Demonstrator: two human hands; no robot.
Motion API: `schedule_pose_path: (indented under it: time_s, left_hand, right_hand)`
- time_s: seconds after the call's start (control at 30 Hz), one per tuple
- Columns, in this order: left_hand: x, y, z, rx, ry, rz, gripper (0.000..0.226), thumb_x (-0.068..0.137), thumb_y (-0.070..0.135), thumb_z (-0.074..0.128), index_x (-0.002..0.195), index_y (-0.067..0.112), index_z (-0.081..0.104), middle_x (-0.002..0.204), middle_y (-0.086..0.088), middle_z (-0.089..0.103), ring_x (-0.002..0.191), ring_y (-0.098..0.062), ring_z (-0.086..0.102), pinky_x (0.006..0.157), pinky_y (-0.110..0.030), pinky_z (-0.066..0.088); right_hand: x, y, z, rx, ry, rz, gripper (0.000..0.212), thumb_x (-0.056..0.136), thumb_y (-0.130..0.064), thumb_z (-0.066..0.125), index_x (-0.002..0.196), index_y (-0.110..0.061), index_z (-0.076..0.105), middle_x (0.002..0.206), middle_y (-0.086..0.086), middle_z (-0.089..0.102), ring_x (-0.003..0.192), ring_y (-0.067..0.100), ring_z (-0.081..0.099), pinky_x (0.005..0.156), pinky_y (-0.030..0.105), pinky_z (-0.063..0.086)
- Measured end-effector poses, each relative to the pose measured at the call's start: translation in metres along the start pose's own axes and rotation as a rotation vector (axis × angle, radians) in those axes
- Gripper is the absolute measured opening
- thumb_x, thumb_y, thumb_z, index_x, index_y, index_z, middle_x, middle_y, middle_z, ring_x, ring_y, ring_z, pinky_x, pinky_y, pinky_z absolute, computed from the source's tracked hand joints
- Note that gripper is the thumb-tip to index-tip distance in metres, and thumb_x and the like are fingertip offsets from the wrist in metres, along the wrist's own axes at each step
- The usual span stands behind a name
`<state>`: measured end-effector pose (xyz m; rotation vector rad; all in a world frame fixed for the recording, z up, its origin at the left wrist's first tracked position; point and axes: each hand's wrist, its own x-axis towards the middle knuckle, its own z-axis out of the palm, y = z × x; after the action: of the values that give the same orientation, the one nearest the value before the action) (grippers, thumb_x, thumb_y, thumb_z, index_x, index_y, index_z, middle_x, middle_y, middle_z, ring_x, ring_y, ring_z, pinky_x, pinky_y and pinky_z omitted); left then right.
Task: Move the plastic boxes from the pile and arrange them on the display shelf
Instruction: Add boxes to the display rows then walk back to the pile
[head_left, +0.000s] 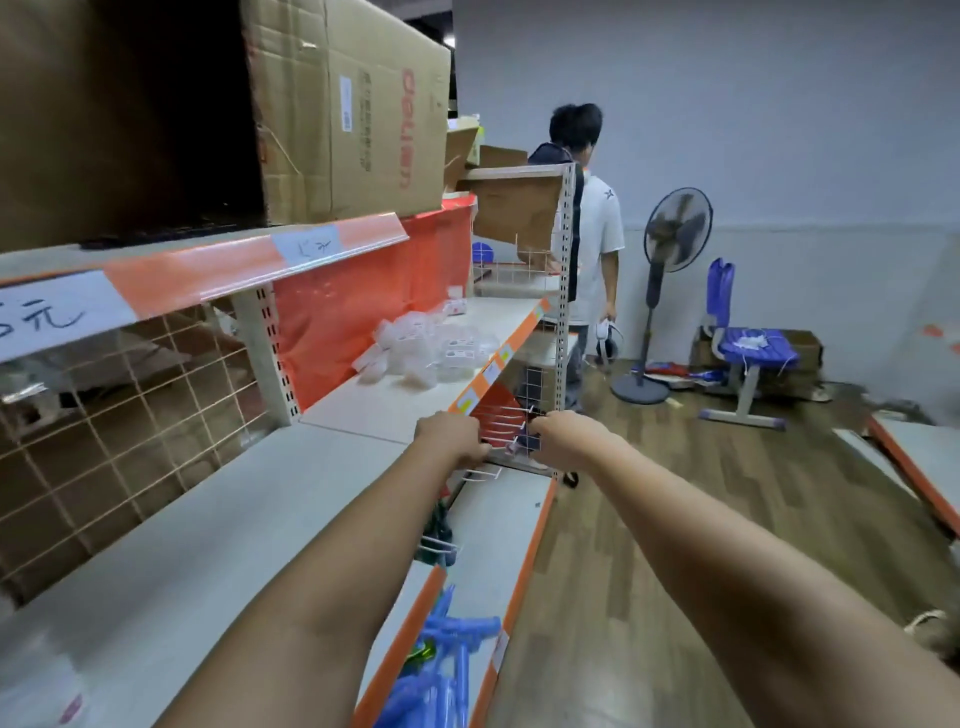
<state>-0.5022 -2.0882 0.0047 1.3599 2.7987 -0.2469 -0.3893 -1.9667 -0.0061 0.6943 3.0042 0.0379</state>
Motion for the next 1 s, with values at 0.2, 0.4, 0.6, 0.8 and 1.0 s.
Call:
schedule_pose_path:
  time_s: [0.2, 0.4, 0.6, 0.8, 1.0]
  left_hand:
    - [0.113, 0.014, -0.009, 0.013, 0.032, 0.059, 0.042, 0.093, 0.048, 0.045, 0.119, 0.018, 0.057, 0.123, -0.007, 0.059, 0.114, -0.027, 0.054, 0.089, -0.037, 0.045]
    - [0.237, -0.001, -0.037, -0.007, 0.088, 0.046, 0.043, 0.093, 0.047, 0.044, 0.124, 0.019, 0.057, 0.128, -0.008, 0.058, 0.118, -0.029, 0.052, 0.092, -0.038, 0.044]
    - [0.327, -0.014, -0.025, -0.043, 0.101, -0.01, 0.048, 0.094, 0.049, 0.041, 0.126, 0.017, 0.057, 0.126, -0.009, 0.059, 0.116, -0.029, 0.052, 0.087, -0.035, 0.044]
    - [0.389, -0.04, -0.008, -0.05, 0.14, -0.076, 0.045, 0.095, 0.046, 0.04, 0.128, 0.02, 0.056, 0.128, -0.007, 0.058, 0.119, -0.028, 0.05, 0.093, -0.036, 0.041]
    - [0.437, -0.08, -0.01, -0.079, 0.146, -0.274, 0.043, 0.095, 0.043, 0.041, 0.127, 0.019, 0.056, 0.129, -0.005, 0.057, 0.119, -0.027, 0.049, 0.09, -0.036, 0.042]
  right_hand:
    - [0.087, 0.06, -0.003, 0.034, -0.01, 0.019, 0.041, 0.091, -0.023, 0.05, 0.13, -0.009, 0.05, 0.122, 0.013, 0.055, 0.112, 0.031, 0.054, 0.09, 0.038, 0.048]
    - [0.203, 0.107, -0.033, 0.067, 0.011, 0.003, 0.029, 0.093, -0.022, 0.049, 0.12, -0.013, 0.053, 0.119, 0.01, 0.057, 0.104, 0.027, 0.055, 0.081, 0.033, 0.046]
    - [0.29, 0.134, -0.025, 0.1, -0.007, -0.042, 0.045, 0.095, -0.025, 0.048, 0.138, -0.013, 0.042, 0.136, 0.012, 0.049, 0.121, 0.03, 0.049, 0.098, 0.038, 0.044]
    - [0.389, 0.148, -0.01, 0.085, -0.04, -0.109, 0.045, 0.096, -0.029, 0.048, 0.138, -0.013, 0.042, 0.138, 0.011, 0.047, 0.124, 0.029, 0.047, 0.098, 0.036, 0.04]
    - [0.488, 0.145, -0.012, 0.116, -0.042, -0.273, 0.052, 0.096, -0.033, 0.05, 0.143, -0.017, 0.036, 0.141, 0.009, 0.042, 0.128, 0.028, 0.042, 0.1, 0.035, 0.037]
